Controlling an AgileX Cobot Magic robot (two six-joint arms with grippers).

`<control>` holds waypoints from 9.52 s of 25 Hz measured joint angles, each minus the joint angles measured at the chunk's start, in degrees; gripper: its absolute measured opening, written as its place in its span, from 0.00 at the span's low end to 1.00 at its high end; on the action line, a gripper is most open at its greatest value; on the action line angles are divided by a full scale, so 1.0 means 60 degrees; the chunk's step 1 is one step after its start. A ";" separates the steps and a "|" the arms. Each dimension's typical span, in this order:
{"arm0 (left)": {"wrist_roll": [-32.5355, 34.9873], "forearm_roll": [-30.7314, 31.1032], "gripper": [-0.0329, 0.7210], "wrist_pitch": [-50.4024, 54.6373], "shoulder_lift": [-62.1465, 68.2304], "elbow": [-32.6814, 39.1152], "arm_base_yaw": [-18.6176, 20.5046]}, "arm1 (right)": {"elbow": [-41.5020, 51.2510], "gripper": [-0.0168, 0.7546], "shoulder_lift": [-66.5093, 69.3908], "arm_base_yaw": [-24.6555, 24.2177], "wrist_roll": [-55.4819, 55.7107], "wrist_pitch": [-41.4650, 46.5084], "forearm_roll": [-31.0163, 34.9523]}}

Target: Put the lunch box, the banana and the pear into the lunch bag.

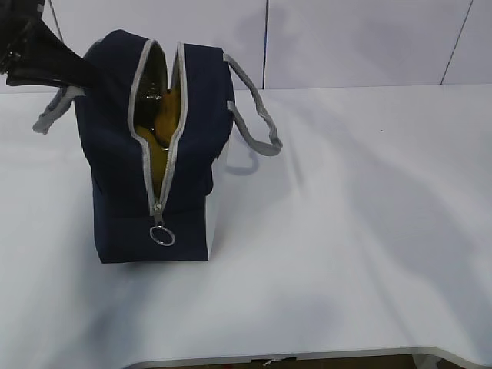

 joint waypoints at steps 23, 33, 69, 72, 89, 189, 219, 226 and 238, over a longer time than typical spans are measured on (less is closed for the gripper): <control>0.0000 -0.0053 0.03 -0.0225 0.0000 0.0000 0.0000 | 0.0017 0.62 0.0198 0.0000 -0.9584 0.6357 0.6311; 0.0006 -0.0051 0.03 -0.0262 0.0000 0.0000 0.0000 | 0.0017 0.62 0.0249 0.0000 -1.3129 0.8843 1.1223; 0.0834 -0.0635 0.03 -0.0340 0.0000 0.0000 0.0000 | -0.1204 0.62 0.0923 0.0000 -1.9589 1.4362 2.3590; 0.0878 -0.0640 0.03 -0.0391 0.0006 0.0000 -0.0081 | -0.1204 0.62 0.1102 0.0000 -1.9614 1.4549 2.3629; 0.0941 0.0047 0.03 -0.1317 0.0006 0.0000 -0.1165 | -0.1204 0.05 0.1722 0.0336 -2.0665 1.4815 2.3933; 0.0981 0.2310 0.02 -0.7669 0.1323 0.0017 -0.6179 | 0.7961 0.47 -0.8809 -0.0425 -2.2037 1.2156 2.1451; 0.0981 0.2316 0.02 -0.7541 0.1323 0.0017 -0.6179 | 1.1547 0.47 -0.8620 -0.0425 -3.0363 1.1579 2.5806; 0.0981 0.2316 0.02 -0.7526 0.1323 0.0017 -0.6179 | 1.1551 0.47 -0.6843 -0.0425 -3.3887 1.1121 2.7768; 0.0981 0.2316 0.02 -0.7526 0.1323 0.0017 -0.6179 | 1.1551 0.47 -0.4661 -0.0425 -3.7771 0.9934 3.0355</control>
